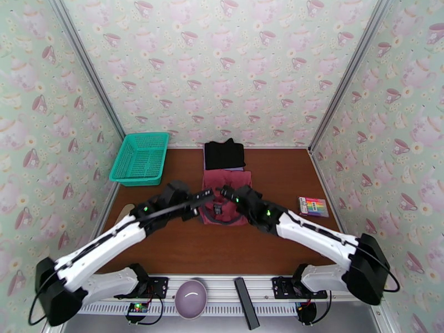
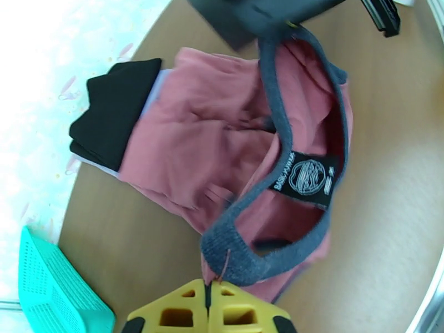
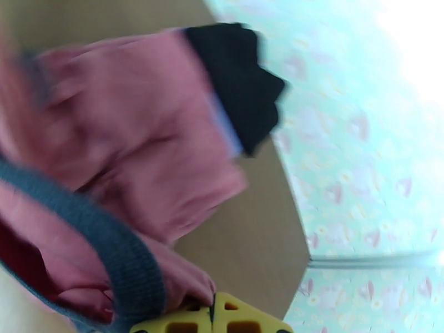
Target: Fold and stack the mixed laundry pile
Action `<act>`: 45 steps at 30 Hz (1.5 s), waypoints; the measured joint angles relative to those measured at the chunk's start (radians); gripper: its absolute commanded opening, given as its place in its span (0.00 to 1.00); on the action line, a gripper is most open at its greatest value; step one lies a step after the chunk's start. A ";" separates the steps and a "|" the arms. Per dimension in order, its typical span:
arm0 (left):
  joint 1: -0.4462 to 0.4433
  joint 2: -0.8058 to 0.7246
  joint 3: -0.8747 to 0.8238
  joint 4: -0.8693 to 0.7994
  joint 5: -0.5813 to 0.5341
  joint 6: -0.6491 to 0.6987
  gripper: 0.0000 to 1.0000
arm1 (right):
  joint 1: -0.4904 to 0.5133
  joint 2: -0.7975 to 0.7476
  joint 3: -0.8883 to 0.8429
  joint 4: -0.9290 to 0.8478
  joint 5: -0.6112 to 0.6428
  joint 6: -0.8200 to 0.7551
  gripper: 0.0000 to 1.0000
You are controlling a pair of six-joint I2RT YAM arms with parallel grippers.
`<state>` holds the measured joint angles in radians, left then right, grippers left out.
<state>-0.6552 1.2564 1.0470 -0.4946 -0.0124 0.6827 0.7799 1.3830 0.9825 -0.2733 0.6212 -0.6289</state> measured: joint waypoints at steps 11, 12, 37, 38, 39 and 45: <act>0.177 0.555 0.382 0.110 0.125 0.106 0.00 | -0.217 0.326 0.222 0.176 -0.050 -0.030 0.00; 0.184 0.597 0.418 0.116 0.129 0.118 0.00 | -0.229 0.351 0.239 0.181 -0.054 -0.029 0.00; 0.235 1.162 1.048 -0.002 0.116 0.328 0.77 | -0.334 0.723 0.485 0.205 -0.105 0.100 0.30; 0.235 1.162 1.048 0.003 0.109 0.322 0.77 | -0.335 0.723 0.486 0.205 -0.106 0.105 0.35; 0.235 1.161 1.047 0.014 0.097 0.317 0.77 | -0.335 0.723 0.487 0.206 -0.106 0.113 0.41; 0.224 1.096 0.999 0.092 -0.058 0.234 0.83 | -0.356 0.657 0.486 0.165 -0.109 0.192 0.61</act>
<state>-0.4316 2.3524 2.0460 -0.4030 -0.0700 0.9165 0.4244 2.0403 1.4685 -0.1081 0.5125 -0.4374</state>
